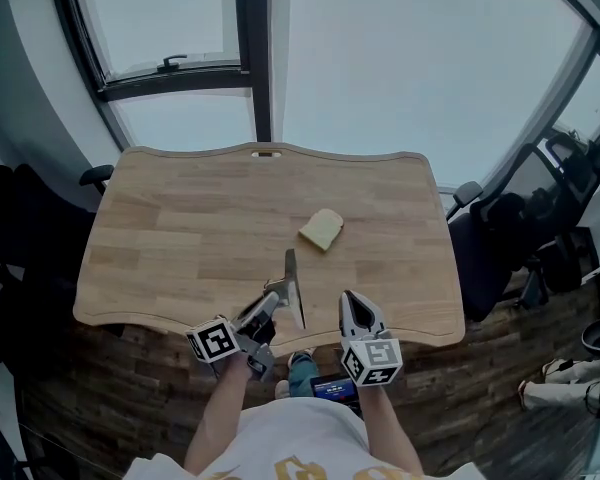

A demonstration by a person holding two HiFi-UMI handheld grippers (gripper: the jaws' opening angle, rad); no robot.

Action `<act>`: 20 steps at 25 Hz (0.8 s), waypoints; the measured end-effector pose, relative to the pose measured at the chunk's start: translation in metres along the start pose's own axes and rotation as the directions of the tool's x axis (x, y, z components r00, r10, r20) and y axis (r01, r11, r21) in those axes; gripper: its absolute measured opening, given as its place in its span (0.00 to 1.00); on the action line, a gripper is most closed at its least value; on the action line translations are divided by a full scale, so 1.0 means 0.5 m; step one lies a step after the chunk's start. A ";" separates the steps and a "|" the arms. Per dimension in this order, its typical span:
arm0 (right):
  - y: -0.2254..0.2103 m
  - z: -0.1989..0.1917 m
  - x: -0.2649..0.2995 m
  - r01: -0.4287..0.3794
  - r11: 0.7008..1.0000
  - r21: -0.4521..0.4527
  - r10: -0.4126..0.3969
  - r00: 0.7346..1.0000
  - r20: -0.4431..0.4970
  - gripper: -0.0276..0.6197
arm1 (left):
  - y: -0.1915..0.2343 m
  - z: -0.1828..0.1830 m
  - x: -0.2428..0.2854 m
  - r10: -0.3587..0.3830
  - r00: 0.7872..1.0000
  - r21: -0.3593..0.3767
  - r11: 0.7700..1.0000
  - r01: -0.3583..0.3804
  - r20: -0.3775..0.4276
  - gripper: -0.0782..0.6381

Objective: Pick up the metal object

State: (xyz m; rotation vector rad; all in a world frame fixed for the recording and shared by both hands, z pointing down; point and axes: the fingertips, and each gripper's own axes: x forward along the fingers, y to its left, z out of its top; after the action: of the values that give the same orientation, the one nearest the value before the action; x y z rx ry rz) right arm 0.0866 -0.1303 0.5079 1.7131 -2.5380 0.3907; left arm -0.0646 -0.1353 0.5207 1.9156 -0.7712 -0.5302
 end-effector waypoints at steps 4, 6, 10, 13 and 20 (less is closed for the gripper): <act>0.003 0.002 -0.005 0.009 1.000 -0.005 -0.009 1.000 0.004 0.06 | 0.000 0.008 -0.012 -0.001 1.000 -0.002 1.000 0.001 0.008 0.15; 0.003 0.000 -0.005 0.011 1.000 -0.007 -0.011 1.000 -0.003 0.06 | -0.003 0.010 -0.015 -0.008 1.000 0.000 1.000 0.008 0.009 0.15; 0.005 -0.004 -0.006 0.016 1.000 -0.018 -0.016 1.000 -0.018 0.06 | -0.008 0.013 -0.020 -0.017 1.000 0.003 1.000 0.017 0.011 0.15; 0.014 -0.004 -0.001 0.002 1.000 -0.027 -0.002 1.000 -0.023 0.06 | -0.002 0.015 -0.025 -0.013 1.000 0.002 1.000 0.013 0.012 0.15; 0.017 -0.001 -0.002 0.010 0.999 -0.033 -0.011 1.000 -0.022 0.06 | 0.006 0.020 -0.040 0.018 1.000 0.001 1.000 -0.018 0.018 0.15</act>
State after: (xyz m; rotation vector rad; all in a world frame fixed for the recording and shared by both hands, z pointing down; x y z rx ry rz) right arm 0.0789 -0.1262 0.5064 1.7007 -2.5041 0.3634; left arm -0.0860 -0.1280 0.5198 1.9053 -0.7998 -0.5372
